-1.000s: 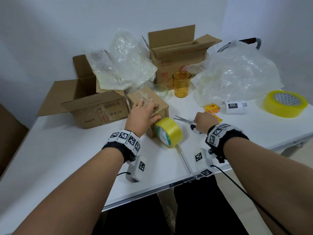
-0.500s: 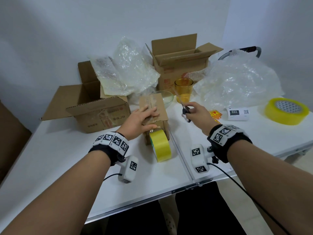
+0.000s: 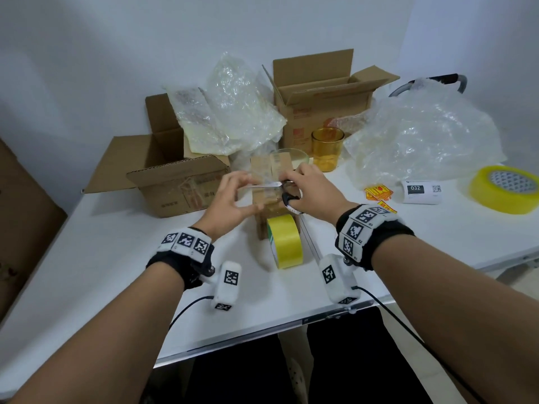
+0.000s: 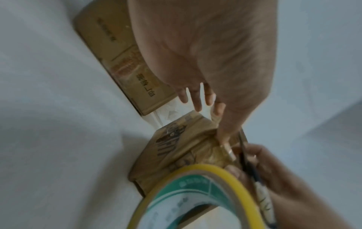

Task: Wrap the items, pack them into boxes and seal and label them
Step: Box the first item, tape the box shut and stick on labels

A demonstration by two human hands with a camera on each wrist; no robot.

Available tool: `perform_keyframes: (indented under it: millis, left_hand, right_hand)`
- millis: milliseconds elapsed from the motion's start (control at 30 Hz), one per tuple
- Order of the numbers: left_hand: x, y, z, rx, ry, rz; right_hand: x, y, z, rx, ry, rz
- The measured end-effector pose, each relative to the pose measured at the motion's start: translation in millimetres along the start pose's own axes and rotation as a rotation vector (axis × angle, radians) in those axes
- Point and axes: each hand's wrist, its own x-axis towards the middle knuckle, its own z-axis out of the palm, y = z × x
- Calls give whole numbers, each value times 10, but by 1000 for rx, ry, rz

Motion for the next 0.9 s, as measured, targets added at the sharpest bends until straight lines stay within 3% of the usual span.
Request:
perform_keyframes:
  millis: [67,100,200,233,300,433,900]
  left_hand:
    - [-148,16,-93,-159,103,-193]
    - [-224,30,-126,-263,68,-300]
    - [-441,150,-72,-336,-314,-513]
    - [-478,181,-9,-336,-419,-524]
    - [-492,212,128,-384,-496,-508]
    - [-470,274,191,-496,-513,-521]
    - [-419,432,-8,-283,-520,-533]
  right_hand:
    - [-7,-36,25,-75,34,-13]
    - [-11,-55,45,-91,53,-12]
    - [-28,-114,97,-90,91,9]
    - [-31,-131,112,-95,100,11]
    - [-28,-159,120,-113,110,14]
    - [16,-190,121,-154,66,-1]
    - [69,-135,263,-18,134,-57]
